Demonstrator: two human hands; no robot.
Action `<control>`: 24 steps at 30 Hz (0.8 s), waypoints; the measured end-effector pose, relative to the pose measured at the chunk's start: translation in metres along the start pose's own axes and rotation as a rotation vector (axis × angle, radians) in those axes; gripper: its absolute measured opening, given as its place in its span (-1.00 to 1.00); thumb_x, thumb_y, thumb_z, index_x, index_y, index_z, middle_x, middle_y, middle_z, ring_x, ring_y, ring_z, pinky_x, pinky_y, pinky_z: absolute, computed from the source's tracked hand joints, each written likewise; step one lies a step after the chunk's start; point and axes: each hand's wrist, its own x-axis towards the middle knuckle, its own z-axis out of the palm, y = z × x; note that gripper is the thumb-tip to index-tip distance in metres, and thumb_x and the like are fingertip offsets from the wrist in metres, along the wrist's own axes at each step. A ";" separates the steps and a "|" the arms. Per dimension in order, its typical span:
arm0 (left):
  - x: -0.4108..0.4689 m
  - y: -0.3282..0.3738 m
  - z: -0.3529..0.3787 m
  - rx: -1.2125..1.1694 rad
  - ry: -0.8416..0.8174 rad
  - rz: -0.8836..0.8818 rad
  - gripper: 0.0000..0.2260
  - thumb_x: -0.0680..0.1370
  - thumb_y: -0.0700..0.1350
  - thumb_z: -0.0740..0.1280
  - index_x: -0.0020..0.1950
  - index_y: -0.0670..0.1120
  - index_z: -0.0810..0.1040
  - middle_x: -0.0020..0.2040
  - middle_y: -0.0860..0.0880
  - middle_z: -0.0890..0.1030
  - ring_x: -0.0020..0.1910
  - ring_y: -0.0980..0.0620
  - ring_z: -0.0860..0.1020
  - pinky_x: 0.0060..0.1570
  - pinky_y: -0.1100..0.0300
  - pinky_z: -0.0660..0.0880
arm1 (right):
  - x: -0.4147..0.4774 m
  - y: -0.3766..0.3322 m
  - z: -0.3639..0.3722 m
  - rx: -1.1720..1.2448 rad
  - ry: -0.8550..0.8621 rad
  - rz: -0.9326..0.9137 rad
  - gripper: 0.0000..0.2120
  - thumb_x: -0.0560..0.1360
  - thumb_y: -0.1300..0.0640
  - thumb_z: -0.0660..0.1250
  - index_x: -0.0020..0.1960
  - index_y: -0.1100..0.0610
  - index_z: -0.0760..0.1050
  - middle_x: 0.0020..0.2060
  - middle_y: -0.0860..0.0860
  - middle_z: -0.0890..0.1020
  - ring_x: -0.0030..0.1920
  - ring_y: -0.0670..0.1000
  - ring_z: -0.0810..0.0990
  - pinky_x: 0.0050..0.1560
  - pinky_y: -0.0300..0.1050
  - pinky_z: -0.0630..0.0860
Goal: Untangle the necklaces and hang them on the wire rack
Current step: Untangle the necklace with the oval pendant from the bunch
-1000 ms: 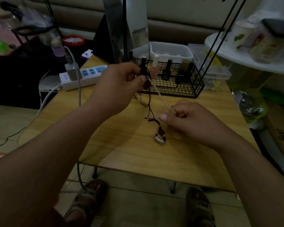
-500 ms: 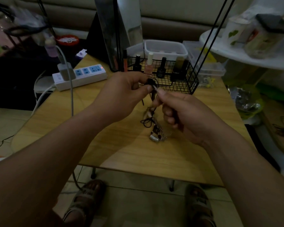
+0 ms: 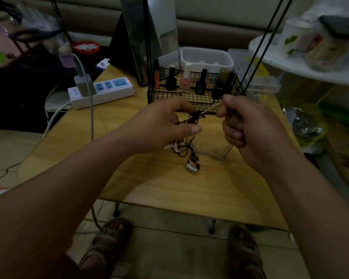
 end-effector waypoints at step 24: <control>-0.002 0.006 -0.001 -0.045 0.082 0.105 -0.93 0.61 -0.05 0.44 -0.01 -0.02 0.60 -0.09 0.09 0.69 -0.06 0.22 0.63 -0.11 0.35 0.52 | 0.001 0.006 0.006 0.248 0.079 0.151 -0.91 0.61 0.14 0.33 -0.04 0.12 0.57 -0.15 0.01 0.69 -0.37 -0.13 0.41 -0.49 -0.29 0.19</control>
